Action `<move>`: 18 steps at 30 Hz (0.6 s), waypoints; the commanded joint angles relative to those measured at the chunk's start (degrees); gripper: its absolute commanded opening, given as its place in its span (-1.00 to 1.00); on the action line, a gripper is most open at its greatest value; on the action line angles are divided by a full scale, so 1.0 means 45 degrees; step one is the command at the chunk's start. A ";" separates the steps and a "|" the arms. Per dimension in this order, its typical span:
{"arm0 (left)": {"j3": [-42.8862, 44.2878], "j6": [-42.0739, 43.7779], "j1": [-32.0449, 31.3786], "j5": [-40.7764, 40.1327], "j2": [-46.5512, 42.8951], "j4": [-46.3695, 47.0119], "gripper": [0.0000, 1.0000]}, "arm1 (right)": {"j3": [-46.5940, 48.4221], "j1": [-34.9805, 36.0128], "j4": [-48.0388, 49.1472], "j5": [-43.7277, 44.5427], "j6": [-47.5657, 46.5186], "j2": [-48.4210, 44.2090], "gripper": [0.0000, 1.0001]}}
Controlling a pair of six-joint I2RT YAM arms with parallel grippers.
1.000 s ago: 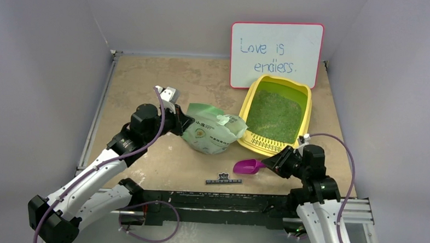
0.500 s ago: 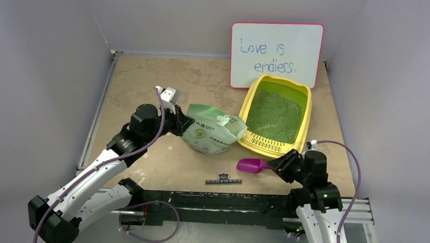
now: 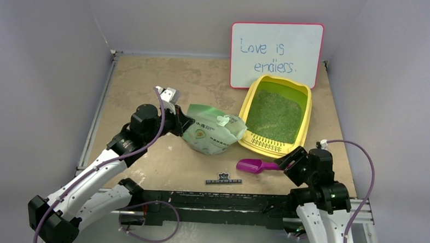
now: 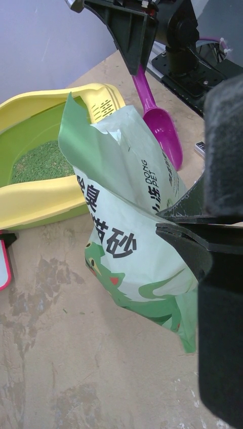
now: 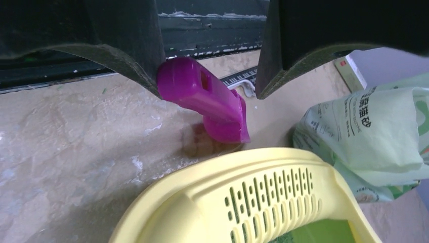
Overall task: Fill the litter box with clean litter
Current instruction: Place the spatula at the center of the board.
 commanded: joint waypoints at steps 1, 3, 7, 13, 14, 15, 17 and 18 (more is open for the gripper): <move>-0.0071 -0.0089 -0.0021 0.0215 0.0013 0.0476 -1.00 | 0.0642 -0.0013 -0.0536 0.1088 0.0015 0.0045 0.33; -0.0049 -0.0089 -0.0001 0.0218 0.0050 0.0480 -1.00 | 0.0809 -0.0013 -0.0547 0.1388 0.0014 -0.0006 0.35; -0.0060 -0.0089 -0.0003 0.0240 0.0084 0.0557 -1.00 | 0.1256 -0.0013 -0.0557 0.1564 0.0224 -0.0071 0.39; -0.0108 -0.0138 -0.0022 0.0276 0.0114 0.0650 -1.00 | 0.1916 -0.0011 -0.0106 0.1774 0.0013 0.0513 0.40; -0.0122 -0.0144 -0.0019 0.0276 0.0099 0.0664 -1.00 | 0.1916 -0.0013 0.0051 0.1643 -0.0044 0.0647 0.40; -0.0146 -0.0148 -0.0016 0.0279 0.0085 0.0675 -1.00 | 0.1914 -0.0013 0.0185 0.1494 -0.0122 0.0769 0.40; -0.0161 -0.0148 -0.0015 0.0276 0.0071 0.0683 -1.00 | 0.1979 -0.0013 0.0565 0.1346 -0.0276 0.1018 0.40; -0.0190 -0.0148 -0.0023 0.0293 0.0047 0.0680 -1.00 | 0.1985 -0.0008 0.1133 0.1240 -0.0657 0.1098 0.40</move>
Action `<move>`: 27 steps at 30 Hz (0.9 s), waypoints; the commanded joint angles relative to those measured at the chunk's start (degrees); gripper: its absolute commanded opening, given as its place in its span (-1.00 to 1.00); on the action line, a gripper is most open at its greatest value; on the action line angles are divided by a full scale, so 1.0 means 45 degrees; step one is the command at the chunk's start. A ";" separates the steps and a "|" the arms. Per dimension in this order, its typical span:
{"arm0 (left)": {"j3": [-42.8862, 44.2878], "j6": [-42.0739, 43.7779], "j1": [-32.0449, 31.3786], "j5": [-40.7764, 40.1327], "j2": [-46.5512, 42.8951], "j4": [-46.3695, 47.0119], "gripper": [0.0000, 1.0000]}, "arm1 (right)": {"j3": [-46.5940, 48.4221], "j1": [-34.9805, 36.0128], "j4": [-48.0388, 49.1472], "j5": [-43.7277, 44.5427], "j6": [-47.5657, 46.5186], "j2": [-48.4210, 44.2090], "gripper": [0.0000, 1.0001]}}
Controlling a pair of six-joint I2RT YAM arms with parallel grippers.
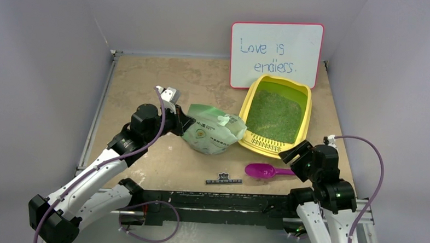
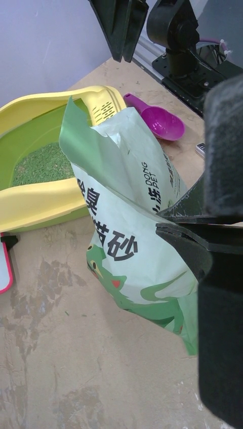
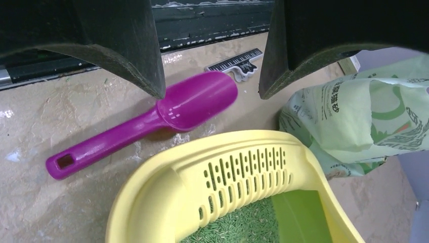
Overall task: Fill the litter box with clean litter
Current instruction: Place the spatula at the center of the board, then close the cat litter bag at the center of the board.
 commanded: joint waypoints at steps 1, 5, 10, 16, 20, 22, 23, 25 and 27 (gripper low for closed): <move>-0.0191 -0.0065 -0.0014 0.0218 -0.0046 0.0507 -1.00 | 0.0434 -0.0005 0.1956 -0.0446 -0.1144 0.0574 0.40; -0.0286 -0.0046 0.0002 0.0189 -0.0086 0.0518 -1.00 | 0.0154 -0.0007 0.5424 -0.4093 -0.3042 0.1305 0.40; -0.0346 -0.0058 0.0002 0.0108 -0.0090 0.0571 -1.00 | -0.0690 0.0011 1.0942 -0.8708 -0.6181 0.2946 0.45; -0.0413 -0.0212 -0.0003 -0.0048 -0.0294 0.0759 -1.00 | -0.1333 0.0048 1.5487 -1.2122 -0.8930 0.5893 0.60; -0.0528 -0.0365 -0.0016 -0.0073 -0.0263 0.0966 -1.00 | -0.1591 0.0467 1.5760 -1.3666 -1.2527 0.6623 0.68; -0.0557 -0.0468 -0.0013 -0.0210 -0.0252 0.1078 -1.00 | -0.1616 0.0713 1.5080 -1.4595 -1.4642 0.6669 0.75; -0.0560 -0.0492 -0.0008 -0.0243 -0.0239 0.1100 -1.00 | -0.1705 0.0810 1.4846 -1.4685 -1.5433 0.6721 0.78; -0.0546 -0.0495 -0.0012 -0.0265 -0.0225 0.1149 -1.00 | -0.1612 0.0992 1.3947 -1.4574 -1.6873 0.6889 0.83; -0.0526 -0.0476 -0.0010 -0.0270 -0.0146 0.1171 -1.00 | -0.1482 0.1198 1.3452 -1.4252 -1.7602 0.7356 0.85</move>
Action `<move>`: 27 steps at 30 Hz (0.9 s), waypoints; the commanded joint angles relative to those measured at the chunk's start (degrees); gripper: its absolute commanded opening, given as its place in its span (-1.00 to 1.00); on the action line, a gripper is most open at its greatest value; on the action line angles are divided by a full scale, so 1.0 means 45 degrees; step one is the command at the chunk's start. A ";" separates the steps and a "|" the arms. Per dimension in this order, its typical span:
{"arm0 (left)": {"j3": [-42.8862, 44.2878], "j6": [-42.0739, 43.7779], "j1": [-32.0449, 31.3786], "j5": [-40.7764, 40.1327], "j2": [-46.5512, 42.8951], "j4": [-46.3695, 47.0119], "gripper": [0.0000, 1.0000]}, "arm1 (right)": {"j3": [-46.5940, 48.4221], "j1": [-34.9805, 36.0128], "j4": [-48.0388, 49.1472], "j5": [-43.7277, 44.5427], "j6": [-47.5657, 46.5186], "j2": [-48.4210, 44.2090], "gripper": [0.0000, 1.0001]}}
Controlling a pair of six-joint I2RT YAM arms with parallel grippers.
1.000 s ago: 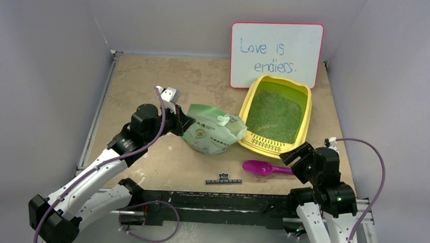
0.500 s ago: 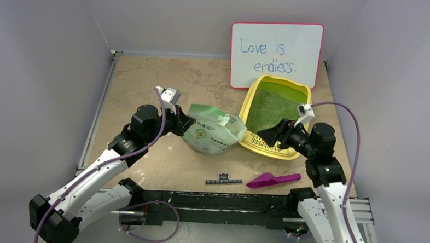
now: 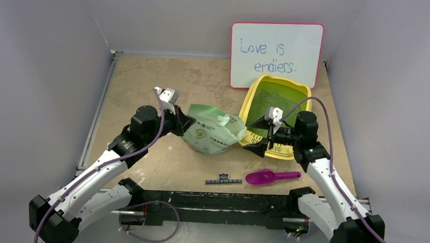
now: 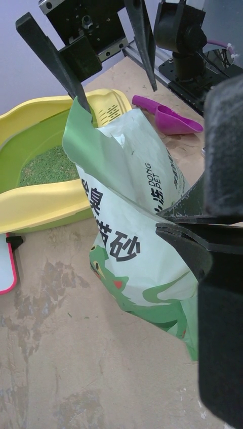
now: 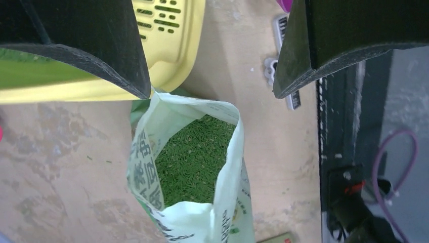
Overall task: Fill the litter box with clean litter
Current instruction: Close the cat litter bag at the center of the board.
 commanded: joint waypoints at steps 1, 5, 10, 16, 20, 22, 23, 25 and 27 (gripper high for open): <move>-0.0099 -0.0150 -0.0010 -0.0156 0.0055 0.0589 -1.00 | 0.0278 0.0426 -0.0603 -0.0709 -0.4176 0.0769 0.85; -0.0064 -0.0189 -0.0019 -0.0010 0.0244 0.0707 -1.00 | 0.0587 0.1022 -0.0627 0.1432 -0.4959 0.2124 0.85; 0.0003 -0.0209 -0.0008 0.0018 0.0328 0.0690 -1.00 | 0.1155 0.1418 0.0870 0.1713 -0.4938 0.3698 0.77; 0.0022 -0.0223 -0.0013 0.0014 0.0170 0.0461 -1.00 | 0.0531 0.1838 0.3849 0.1170 -0.3933 0.3974 0.72; 0.0014 -0.0172 -0.0025 -0.0014 0.0172 0.0486 -1.00 | 0.0587 0.2247 0.4358 0.0894 -0.4006 0.4790 0.40; 0.0011 -0.0109 -0.0020 0.0000 0.0143 0.0484 -1.00 | 0.0592 0.2345 0.4831 0.0916 -0.3629 0.5240 0.08; 0.0033 -0.0059 -0.0026 0.0017 0.0115 0.0470 -1.00 | 0.0582 0.2355 0.5064 0.0941 -0.3422 0.5312 -0.08; 0.0140 0.0164 -0.0015 -0.0029 0.0015 0.0145 -1.00 | 0.0484 0.2350 0.5524 0.1120 -0.3015 0.5275 -0.32; 0.0244 0.0489 -0.0011 -0.0290 -0.0208 -0.0118 -1.00 | 0.0437 0.2351 0.5702 0.1270 -0.2651 0.5067 -0.48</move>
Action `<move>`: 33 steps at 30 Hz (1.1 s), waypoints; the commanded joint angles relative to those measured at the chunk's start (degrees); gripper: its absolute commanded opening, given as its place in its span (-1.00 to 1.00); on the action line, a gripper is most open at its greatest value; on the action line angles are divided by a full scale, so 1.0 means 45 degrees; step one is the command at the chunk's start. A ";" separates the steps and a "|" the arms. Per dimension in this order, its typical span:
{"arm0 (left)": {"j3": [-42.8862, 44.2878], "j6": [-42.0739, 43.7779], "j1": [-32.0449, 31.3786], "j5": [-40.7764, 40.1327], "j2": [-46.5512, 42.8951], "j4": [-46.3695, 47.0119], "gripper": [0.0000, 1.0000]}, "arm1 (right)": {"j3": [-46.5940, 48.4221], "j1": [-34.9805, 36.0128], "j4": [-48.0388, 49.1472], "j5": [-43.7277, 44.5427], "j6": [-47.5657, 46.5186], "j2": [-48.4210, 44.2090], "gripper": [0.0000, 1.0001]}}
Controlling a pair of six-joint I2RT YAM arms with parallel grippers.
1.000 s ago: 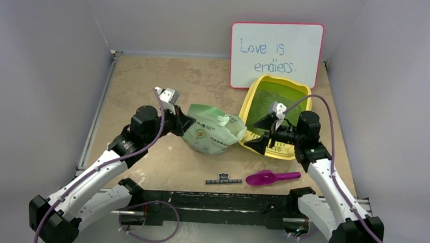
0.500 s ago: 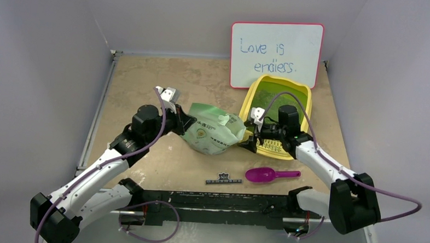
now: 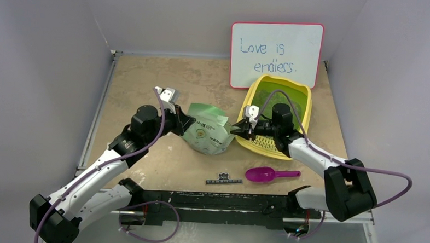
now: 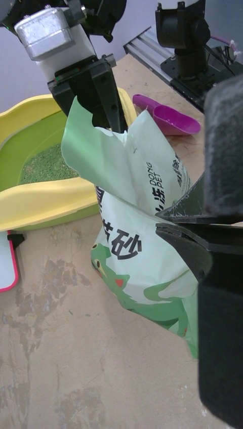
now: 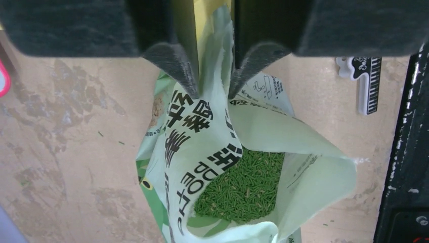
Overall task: Fill the litter box with clean litter
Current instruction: Close the cat litter bag at the center of the board.
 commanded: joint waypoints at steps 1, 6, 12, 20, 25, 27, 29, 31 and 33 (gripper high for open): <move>0.0269 0.0579 -0.0008 -0.0468 -0.0563 -0.0405 -0.87 | -0.0033 0.0043 0.1566 0.0086 0.0990 -0.0499 -0.58; 0.0257 0.1549 -0.0009 -0.0354 -0.1246 -0.0560 -0.33 | 0.0106 0.0024 0.0994 0.0799 0.2332 -0.0872 -0.97; 0.0312 0.3563 -0.0002 0.0041 -0.1502 -0.1263 -0.24 | 0.0699 -0.0073 0.0033 0.0569 0.3340 -0.0658 -1.00; 0.0308 0.7084 0.0001 0.3021 -0.1020 -0.1143 0.10 | 0.1137 -0.0305 -0.0173 0.0401 0.4289 -0.0003 -1.00; 0.0893 0.8125 -0.0005 0.4303 0.0286 -0.1070 0.17 | 0.1256 -0.0308 -0.0160 0.0241 0.4331 0.0028 -1.00; 0.1479 0.8374 -0.0012 0.4680 0.1045 -0.1280 0.16 | 0.1294 -0.0304 -0.0266 0.0213 0.4322 -0.0021 -1.00; 0.1996 0.8512 0.0000 0.4880 0.1890 -0.1304 0.06 | 0.1315 -0.0324 -0.0366 0.0169 0.4243 -0.0082 -1.00; 0.2590 0.8640 -0.0007 0.4856 0.2423 -0.1417 -0.53 | 0.1257 -0.0404 -0.0387 0.0156 0.4296 -0.0133 -1.00; 0.2986 0.8454 0.0031 0.3929 0.2642 -0.1866 -1.00 | 0.1126 -0.0585 -0.0373 0.0123 0.4454 -0.0208 -1.00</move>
